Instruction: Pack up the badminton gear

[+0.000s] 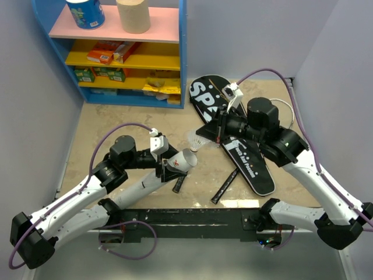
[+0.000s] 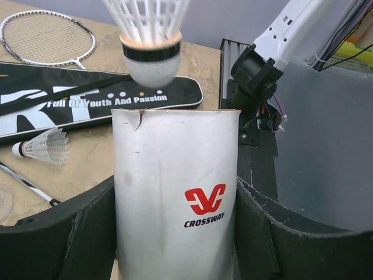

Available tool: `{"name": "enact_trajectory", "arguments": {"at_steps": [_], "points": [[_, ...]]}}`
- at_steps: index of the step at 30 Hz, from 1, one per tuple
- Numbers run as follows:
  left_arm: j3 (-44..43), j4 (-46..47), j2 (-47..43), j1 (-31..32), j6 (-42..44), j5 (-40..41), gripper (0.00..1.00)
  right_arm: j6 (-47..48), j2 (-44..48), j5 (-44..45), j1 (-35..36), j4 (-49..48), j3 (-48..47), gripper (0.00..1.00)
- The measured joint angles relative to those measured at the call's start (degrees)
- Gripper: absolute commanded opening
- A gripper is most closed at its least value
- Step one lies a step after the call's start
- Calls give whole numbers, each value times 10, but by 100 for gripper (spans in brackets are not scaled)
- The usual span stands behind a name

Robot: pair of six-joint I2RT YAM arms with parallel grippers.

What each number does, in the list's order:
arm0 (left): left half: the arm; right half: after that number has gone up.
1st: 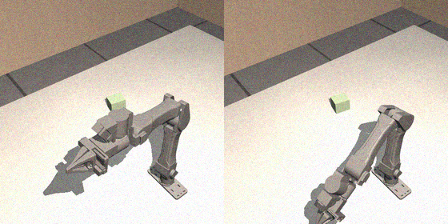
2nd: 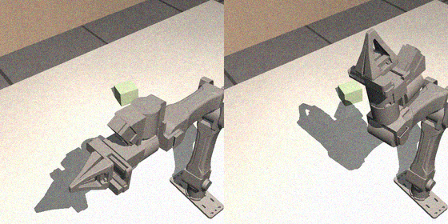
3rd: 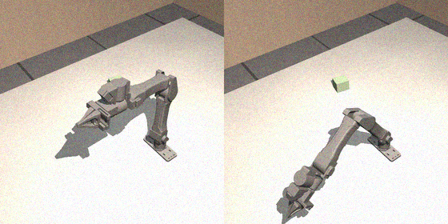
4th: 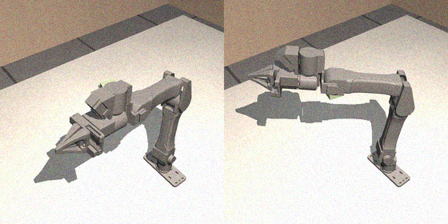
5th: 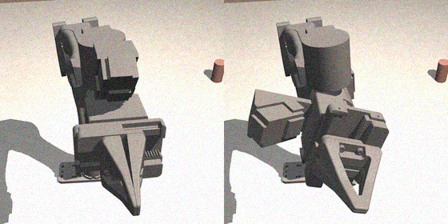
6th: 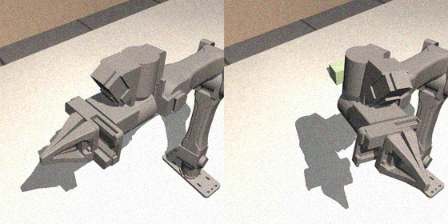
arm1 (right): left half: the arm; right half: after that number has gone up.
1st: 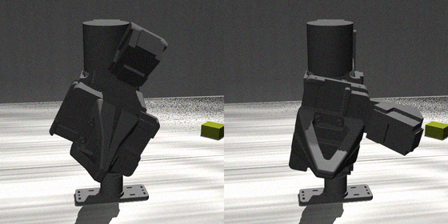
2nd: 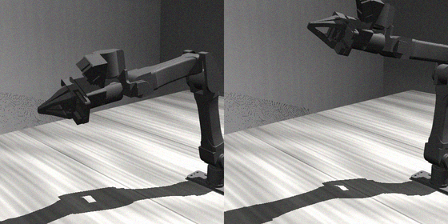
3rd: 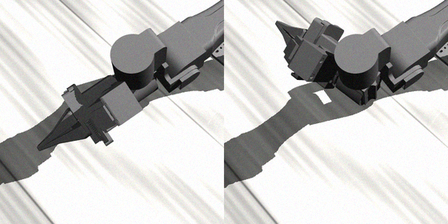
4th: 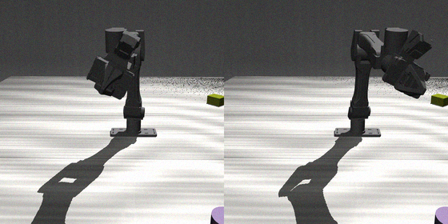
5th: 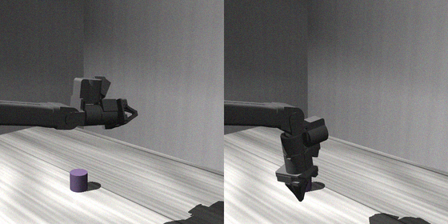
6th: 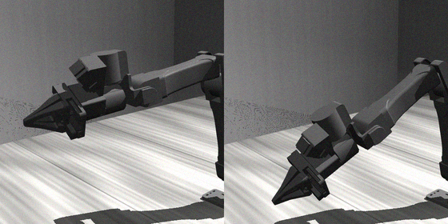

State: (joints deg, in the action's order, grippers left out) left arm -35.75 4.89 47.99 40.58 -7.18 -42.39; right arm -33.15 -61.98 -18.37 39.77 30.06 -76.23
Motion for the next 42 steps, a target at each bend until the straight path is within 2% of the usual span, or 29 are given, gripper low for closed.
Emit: {"name": "enact_trajectory", "arguments": {"at_steps": [7, 20, 33, 42], "points": [[0, 15, -5, 0, -9, -9, 5, -19, -10, -1, 57, -32, 21, 0], [10, 47, -24, 0, -22, -16, 6, -48, 28, 8, 78, -63, 101, 0], [10, 48, -24, 1, -23, -24, 6, -46, 32, 8, 128, -83, 113, 0], [13, 46, -24, 1, -23, -24, 6, -24, -17, 11, 147, -60, 114, 0]]}}
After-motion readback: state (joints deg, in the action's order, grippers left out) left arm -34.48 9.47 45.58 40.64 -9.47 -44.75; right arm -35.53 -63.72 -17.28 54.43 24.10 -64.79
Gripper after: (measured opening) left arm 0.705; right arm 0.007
